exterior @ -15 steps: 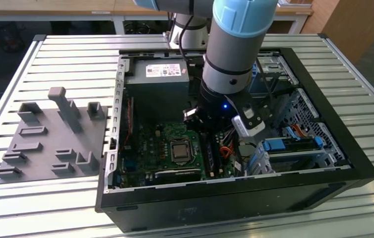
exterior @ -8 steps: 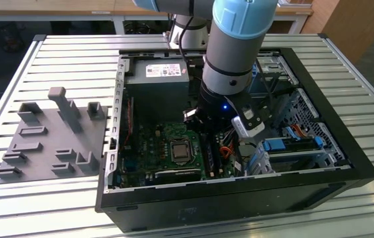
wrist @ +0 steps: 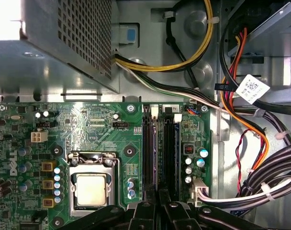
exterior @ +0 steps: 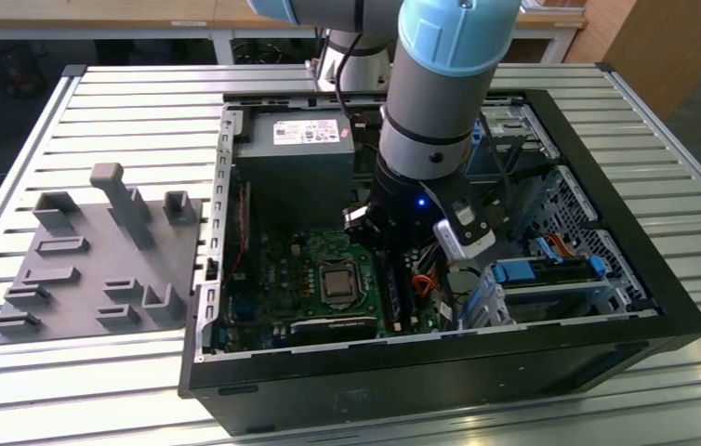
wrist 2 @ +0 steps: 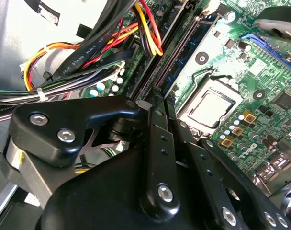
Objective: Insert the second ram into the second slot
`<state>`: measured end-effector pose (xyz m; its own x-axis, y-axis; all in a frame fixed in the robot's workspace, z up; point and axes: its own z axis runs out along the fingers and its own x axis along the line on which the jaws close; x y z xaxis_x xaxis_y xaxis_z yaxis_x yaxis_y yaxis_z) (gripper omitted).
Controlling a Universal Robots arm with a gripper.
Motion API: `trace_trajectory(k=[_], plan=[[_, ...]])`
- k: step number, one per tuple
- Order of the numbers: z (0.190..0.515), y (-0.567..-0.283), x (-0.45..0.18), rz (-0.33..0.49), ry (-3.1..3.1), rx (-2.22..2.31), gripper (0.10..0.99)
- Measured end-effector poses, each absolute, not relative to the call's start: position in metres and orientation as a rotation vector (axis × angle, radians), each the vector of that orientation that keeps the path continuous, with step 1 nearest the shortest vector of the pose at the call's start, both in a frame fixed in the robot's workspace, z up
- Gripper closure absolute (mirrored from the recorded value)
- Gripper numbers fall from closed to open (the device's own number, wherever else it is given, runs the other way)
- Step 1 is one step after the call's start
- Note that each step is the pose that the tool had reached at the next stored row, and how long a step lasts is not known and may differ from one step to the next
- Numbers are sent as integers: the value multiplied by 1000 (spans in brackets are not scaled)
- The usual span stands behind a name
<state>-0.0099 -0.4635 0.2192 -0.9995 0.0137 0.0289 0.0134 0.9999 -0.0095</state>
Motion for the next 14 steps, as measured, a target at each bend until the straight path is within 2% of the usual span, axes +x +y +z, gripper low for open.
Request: trace_trajectory(k=[14], plan=[[214,-464,-10,15,-3112,-21,949]])
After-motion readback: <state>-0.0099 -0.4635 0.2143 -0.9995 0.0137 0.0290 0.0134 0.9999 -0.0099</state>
